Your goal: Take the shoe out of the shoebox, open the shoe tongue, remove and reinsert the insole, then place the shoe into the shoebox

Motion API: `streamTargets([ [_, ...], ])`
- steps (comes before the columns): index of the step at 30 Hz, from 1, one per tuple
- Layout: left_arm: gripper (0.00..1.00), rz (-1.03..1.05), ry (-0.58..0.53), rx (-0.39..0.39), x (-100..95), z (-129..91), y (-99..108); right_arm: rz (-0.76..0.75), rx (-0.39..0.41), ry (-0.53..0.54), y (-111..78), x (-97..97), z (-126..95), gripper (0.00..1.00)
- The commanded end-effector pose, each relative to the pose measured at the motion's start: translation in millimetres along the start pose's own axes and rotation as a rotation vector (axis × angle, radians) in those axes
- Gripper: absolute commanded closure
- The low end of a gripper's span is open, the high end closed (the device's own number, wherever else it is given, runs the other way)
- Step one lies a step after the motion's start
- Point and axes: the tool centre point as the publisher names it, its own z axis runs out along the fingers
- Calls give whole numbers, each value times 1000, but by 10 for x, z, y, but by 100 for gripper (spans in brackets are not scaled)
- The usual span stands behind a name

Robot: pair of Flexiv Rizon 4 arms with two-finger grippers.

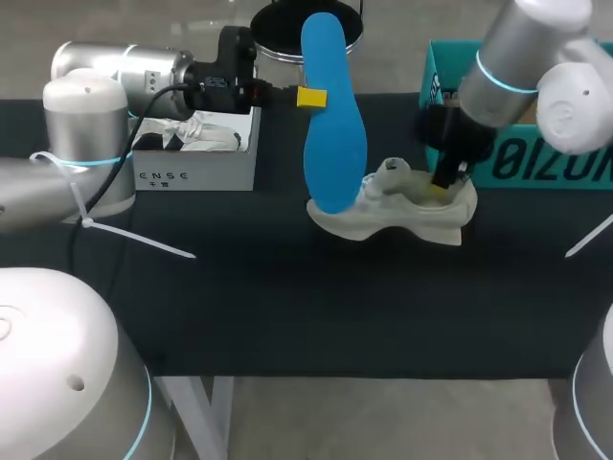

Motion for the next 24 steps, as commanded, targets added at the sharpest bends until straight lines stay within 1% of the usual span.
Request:
streamTargets([
  [1,100,0,-3,0,5,7,2,-85,-103,219,8,27,-188,100],
  [18,100,0,-3,0,5,7,2,-85,-103,219,8,27,-188,100],
  [19,100,0,-3,0,5,7,2,22,-21,185,-30,-17,-188,100],
  [21,100,0,-3,0,5,7,2,172,33,109,-129,-27,-265,100],
  [22,100,0,-3,0,5,7,2,280,88,58,-202,-8,-328,100],
  [23,100,0,-3,0,5,7,2,347,74,24,-262,37,-405,100],
  [24,100,0,-3,0,5,7,2,472,127,-14,-364,80,-467,100],
])
